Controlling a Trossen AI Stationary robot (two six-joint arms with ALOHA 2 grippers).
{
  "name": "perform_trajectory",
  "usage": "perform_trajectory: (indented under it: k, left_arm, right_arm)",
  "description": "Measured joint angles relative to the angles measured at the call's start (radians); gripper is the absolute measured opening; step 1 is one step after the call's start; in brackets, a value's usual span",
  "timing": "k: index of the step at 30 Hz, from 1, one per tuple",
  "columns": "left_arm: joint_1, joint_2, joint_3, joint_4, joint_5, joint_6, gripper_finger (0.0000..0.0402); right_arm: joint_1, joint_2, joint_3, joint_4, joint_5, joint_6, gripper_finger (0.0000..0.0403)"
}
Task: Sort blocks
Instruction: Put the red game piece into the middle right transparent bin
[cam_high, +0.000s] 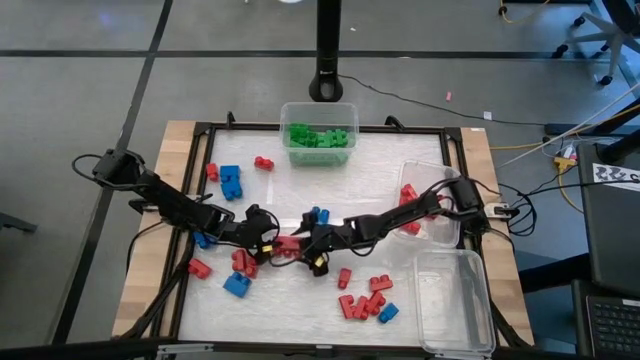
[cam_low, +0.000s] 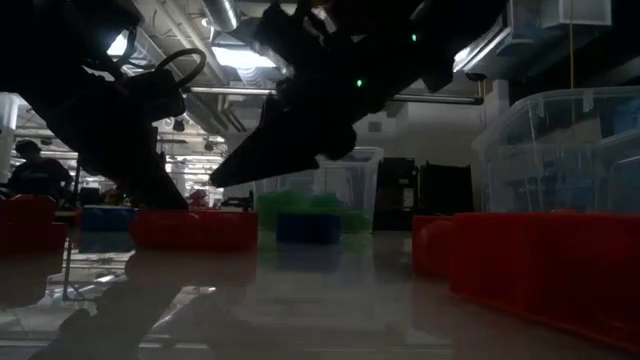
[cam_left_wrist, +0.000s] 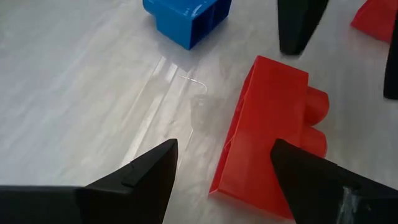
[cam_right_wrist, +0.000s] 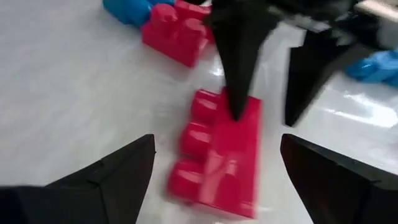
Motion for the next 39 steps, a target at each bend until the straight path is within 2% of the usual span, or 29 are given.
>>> perform_trajectory:
  k: [6,10,14,20,26,34,39]
  left_arm:
    - [0.000,0.000,0.000,0.001,0.000,0.002,0.0251]
    - [0.000,0.000,0.000,0.002,-0.001,0.002,0.0251]
    - [0.001,0.000,0.000,0.002,-0.001,0.002,0.0251]
    - [0.001,0.000,0.000,0.007,-0.001,0.011,0.0251]
    - [0.000,0.000,0.000,0.009,-0.001,0.010,0.0251]
    - [0.000,-0.019,-0.001,0.000,0.000,0.017,0.0251]
    - [-0.013,-0.108,0.011,-0.004,0.002,0.055,0.0251]
  right_arm:
    - [0.007,0.076,0.000,0.097,0.016,0.075,0.0346]
    - [0.006,0.123,0.001,0.111,0.096,0.101,0.0346]
    - [0.006,0.147,0.002,0.133,0.098,0.099,0.0346]
    - [0.006,0.148,0.002,0.141,0.108,0.068,0.0340]
    - [-0.006,0.149,0.002,0.138,0.082,0.064,0.0277]
    - [-0.005,0.134,0.002,0.109,0.102,-0.002,0.0279]
    - [-0.005,0.071,-0.003,0.004,0.124,-0.061,0.0287]
